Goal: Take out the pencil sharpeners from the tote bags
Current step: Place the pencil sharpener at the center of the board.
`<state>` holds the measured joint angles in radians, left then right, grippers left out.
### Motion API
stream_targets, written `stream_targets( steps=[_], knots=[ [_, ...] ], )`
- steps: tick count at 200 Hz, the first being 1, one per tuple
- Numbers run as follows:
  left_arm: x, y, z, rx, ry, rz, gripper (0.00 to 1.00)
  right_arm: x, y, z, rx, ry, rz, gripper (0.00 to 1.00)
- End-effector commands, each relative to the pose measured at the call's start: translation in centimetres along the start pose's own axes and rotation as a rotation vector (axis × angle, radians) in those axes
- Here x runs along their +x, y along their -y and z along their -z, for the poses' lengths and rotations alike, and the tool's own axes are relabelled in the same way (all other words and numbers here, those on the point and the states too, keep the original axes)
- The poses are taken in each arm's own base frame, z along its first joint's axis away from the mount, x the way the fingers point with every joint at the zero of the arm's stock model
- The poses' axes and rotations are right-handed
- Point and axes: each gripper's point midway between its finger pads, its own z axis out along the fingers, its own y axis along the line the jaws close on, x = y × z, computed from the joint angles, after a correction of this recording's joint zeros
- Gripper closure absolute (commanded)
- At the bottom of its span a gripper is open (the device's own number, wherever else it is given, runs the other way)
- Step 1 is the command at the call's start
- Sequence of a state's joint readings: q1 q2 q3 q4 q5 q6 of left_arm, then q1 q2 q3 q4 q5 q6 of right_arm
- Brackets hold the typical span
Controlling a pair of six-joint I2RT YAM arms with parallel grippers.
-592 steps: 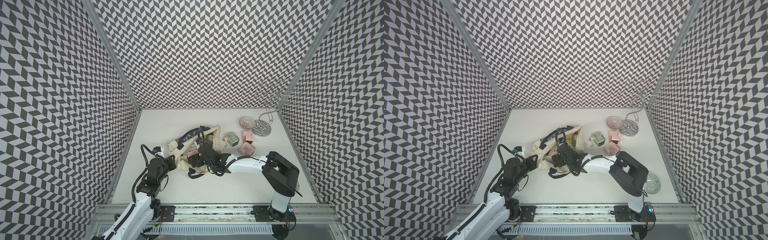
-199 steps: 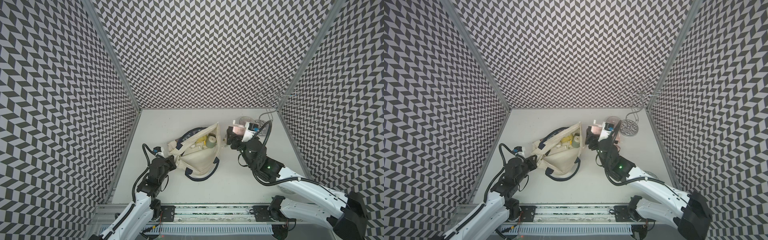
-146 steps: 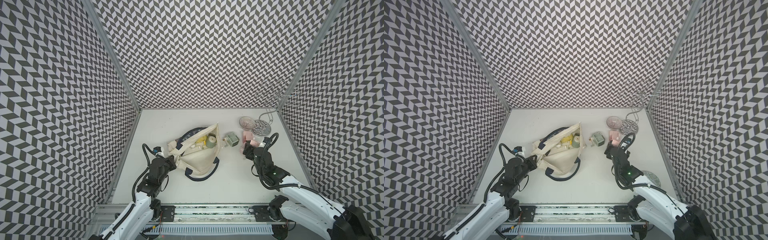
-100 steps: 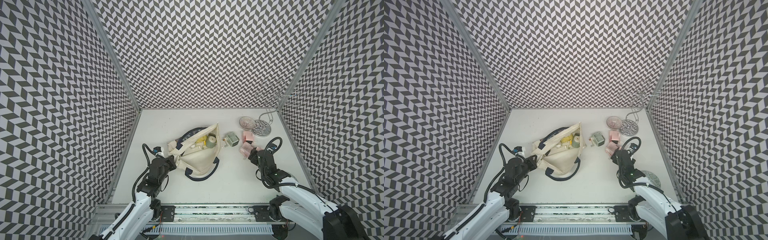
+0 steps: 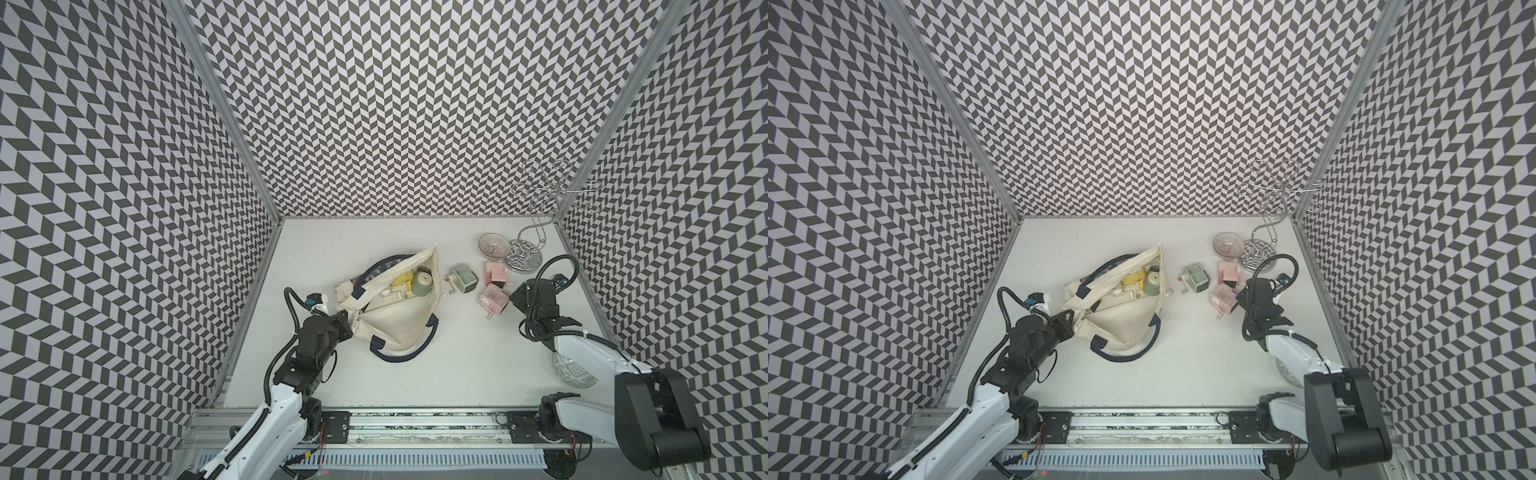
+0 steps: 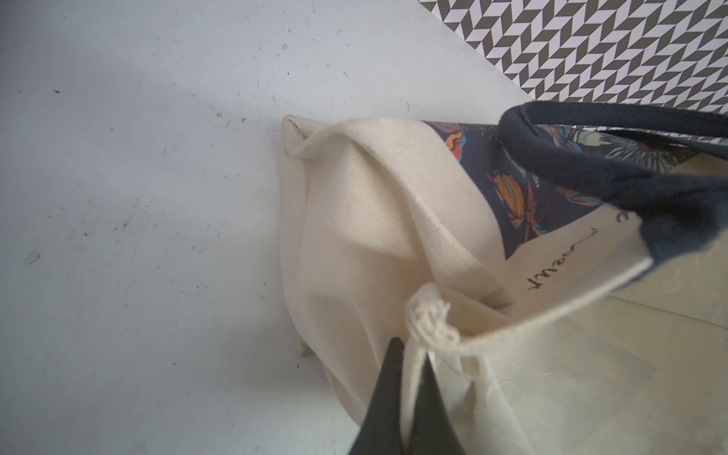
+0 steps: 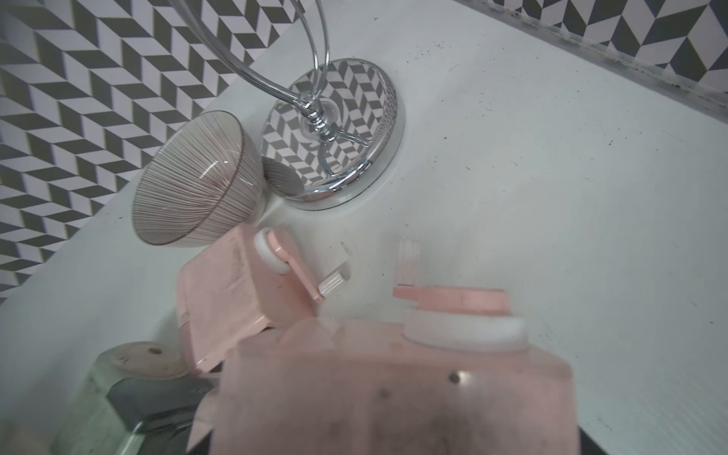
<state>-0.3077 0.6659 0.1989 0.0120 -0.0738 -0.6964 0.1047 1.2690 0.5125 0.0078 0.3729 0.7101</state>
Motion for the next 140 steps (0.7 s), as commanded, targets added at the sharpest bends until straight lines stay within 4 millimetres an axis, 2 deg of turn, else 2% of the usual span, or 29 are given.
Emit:
stream_targets(
  steps=[1,20,60,108,140],
  knots=[
    [0.9,-1.5,0.2,-0.068,-0.032,-0.012,1.0,-2.5,-0.9,-1.3,-0.006,0.07,-0.002,0.4],
    [0.8,-1.5,0.2,-0.066,-0.026,-0.01,1.0,-2.3,-0.2,-3.1,0.007,0.012,-0.016,0.4],
    [0.9,-1.5,0.2,-0.065,-0.028,-0.01,1.0,-1.4,-0.9,-5.2,0.007,-0.078,-0.003,0.36],
    [0.8,-1.5,0.3,-0.064,-0.025,-0.012,1.0,-0.5,-0.6,-5.8,0.026,-0.116,0.001,0.26],
    [0.8,-1.5,0.3,-0.065,-0.025,-0.011,1.0,-0.9,-0.8,-5.3,0.021,-0.119,0.011,0.13]
  ],
)
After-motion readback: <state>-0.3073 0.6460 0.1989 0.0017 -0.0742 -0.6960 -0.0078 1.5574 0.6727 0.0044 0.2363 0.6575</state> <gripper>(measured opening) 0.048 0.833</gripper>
